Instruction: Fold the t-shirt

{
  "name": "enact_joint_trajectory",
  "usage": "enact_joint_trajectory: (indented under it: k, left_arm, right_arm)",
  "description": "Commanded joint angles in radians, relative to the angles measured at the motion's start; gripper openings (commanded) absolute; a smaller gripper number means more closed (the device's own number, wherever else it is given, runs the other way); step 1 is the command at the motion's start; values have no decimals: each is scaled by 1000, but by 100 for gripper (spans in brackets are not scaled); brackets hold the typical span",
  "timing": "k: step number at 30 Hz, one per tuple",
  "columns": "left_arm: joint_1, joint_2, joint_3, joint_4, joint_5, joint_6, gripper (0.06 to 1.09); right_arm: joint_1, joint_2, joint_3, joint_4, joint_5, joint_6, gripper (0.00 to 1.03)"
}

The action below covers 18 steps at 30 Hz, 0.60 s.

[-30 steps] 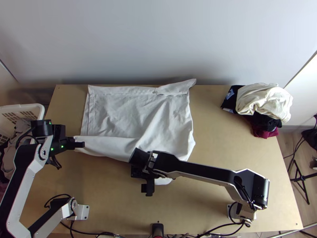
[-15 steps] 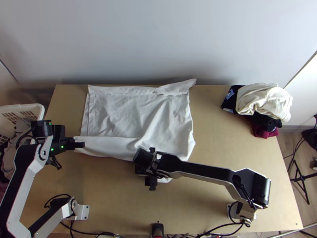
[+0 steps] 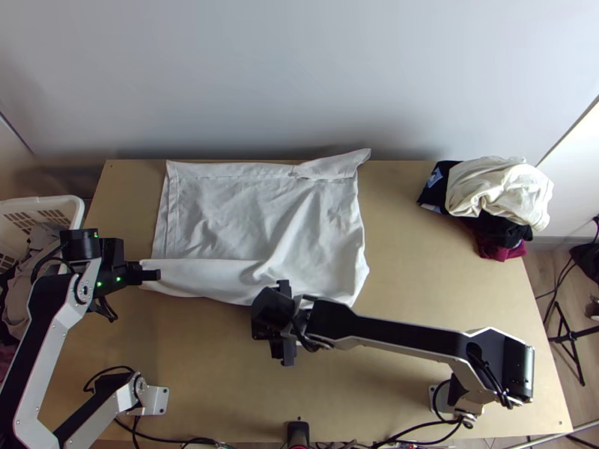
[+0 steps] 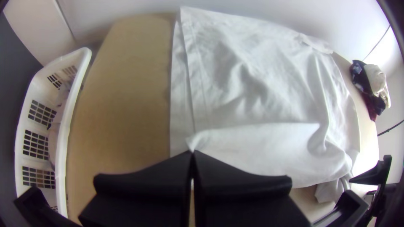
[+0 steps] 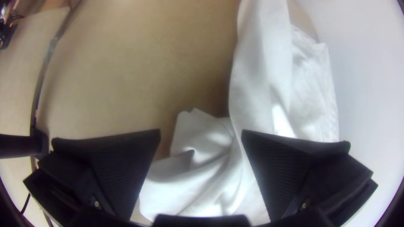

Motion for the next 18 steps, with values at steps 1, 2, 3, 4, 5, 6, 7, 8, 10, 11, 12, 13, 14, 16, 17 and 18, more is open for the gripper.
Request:
enact_joint_trajectory:
  k: [1,2,3,4,5,6,7,8,10,11,12,13,14,16,17,18]
  left_arm:
    - [0,-1,-6,1,1,-5,9]
    - [0,-1,-8,1,1,-5,9]
    - [0,-1,-8,1,1,-5,9]
    - [0,-1,-8,3,2,-7,9]
    - [0,-1,-8,3,1,-7,9]
    - [0,-1,-6,3,1,-7,9]
    - [0,-1,-8,3,1,-7,9]
    - [0,-2,-8,3,1,-7,9]
    - [0,-1,-9,3,1,-7,9]
    - [0,-1,-9,3,1,-7,9]
    - [0,-1,-8,3,1,-7,9]
    - [0,-1,-8,4,1,-7,9]
    - [0,1,-8,4,1,-7,9]
    - [0,1,-8,4,1,-7,9]
    - [0,2,-9,4,1,-5,9]
    - [0,2,-9,4,1,-5,9]
  right_arm:
    - [37,-14,-21,-8,-14,-53,89]
    - [37,-6,-22,-9,-19,-60,89]
    - [37,0,-22,-11,-23,-60,87]
    - [37,9,-22,-14,-31,-67,85]
    - [37,18,-22,-15,-34,-70,84]
    - [35,27,-24,-17,-34,-74,84]
    - [34,38,-24,-17,-33,-76,84]
    - [32,49,-21,-15,-33,-79,84]
    - [31,66,-17,-15,-33,-79,84]
    - [29,74,-16,-15,-33,-79,81]
    - [31,80,-14,-15,-33,-80,78]
    - [31,86,-13,-15,-33,-80,77]
    - [29,93,-10,-15,-33,-85,73]
    - [26,106,4,-15,-33,-86,70]
    - [23,113,13,-15,-33,-86,70]
    - [20,121,19,-15,-33,-86,70]
